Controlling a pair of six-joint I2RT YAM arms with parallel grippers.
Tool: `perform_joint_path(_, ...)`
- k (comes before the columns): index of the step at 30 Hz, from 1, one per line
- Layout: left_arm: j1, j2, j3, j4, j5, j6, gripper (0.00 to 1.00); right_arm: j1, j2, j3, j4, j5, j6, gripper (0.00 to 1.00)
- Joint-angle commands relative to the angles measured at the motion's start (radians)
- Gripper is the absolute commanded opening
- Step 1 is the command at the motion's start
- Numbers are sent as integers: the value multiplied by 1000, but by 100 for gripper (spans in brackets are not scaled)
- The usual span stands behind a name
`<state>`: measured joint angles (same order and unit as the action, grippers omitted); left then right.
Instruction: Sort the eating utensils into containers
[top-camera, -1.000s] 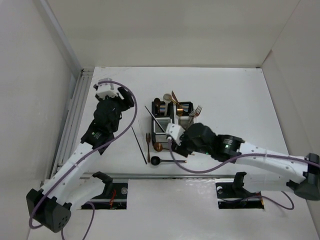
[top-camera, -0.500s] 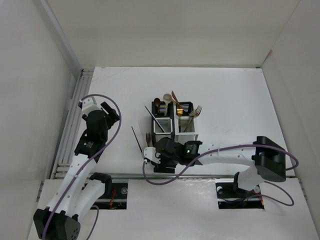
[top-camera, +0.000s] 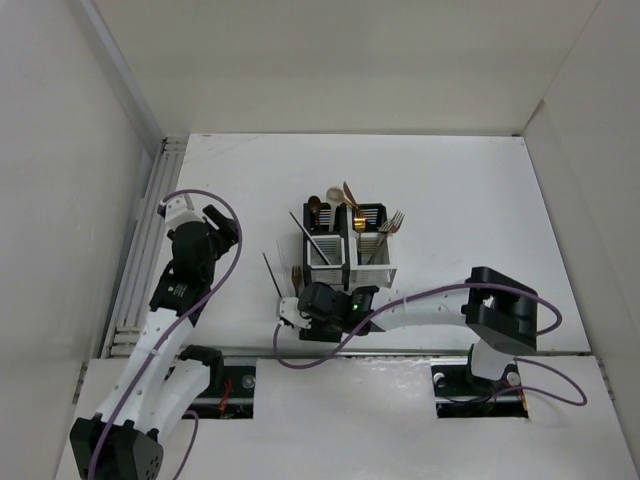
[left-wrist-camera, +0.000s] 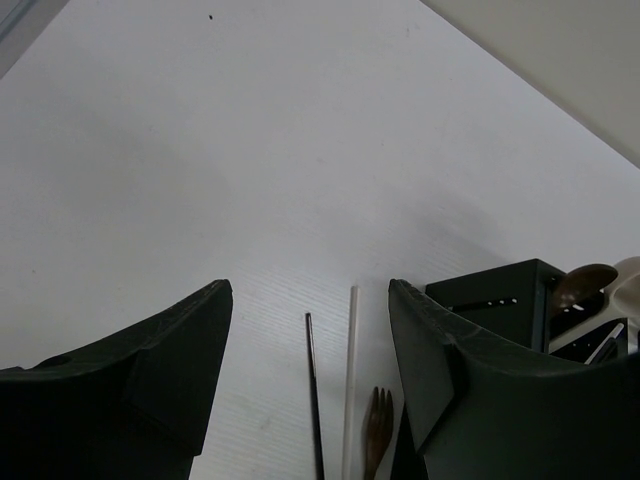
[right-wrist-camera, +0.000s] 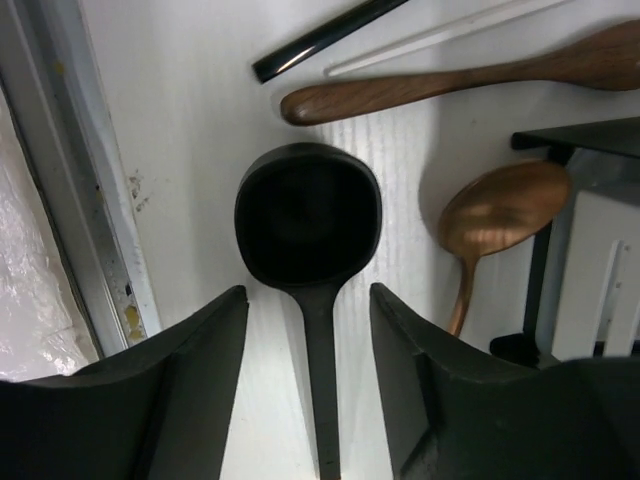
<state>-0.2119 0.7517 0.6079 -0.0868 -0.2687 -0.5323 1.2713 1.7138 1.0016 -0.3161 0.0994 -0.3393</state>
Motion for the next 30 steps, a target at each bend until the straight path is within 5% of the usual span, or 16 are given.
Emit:
perform_joint_path(1,9,-15,3,22,6,-8,61,5,-5,51,-24,28,26,56)
perform_joint_path(3,9,-15,3,22,6,-8,61,5,-5,60,-34,39,42,49)
perform_joint_path(9,9,-24,3,22,16,-17,61,5,26,71,-64,-4,33,0)
perform_joint_path(24,29,-6,-16,64,6,-6,61,5,-219,209,-16,-40,-118,0)
perform_joint_path(30,61,3,-25,82,6,3,61,-154,-313,346,158,-156,-78,0)
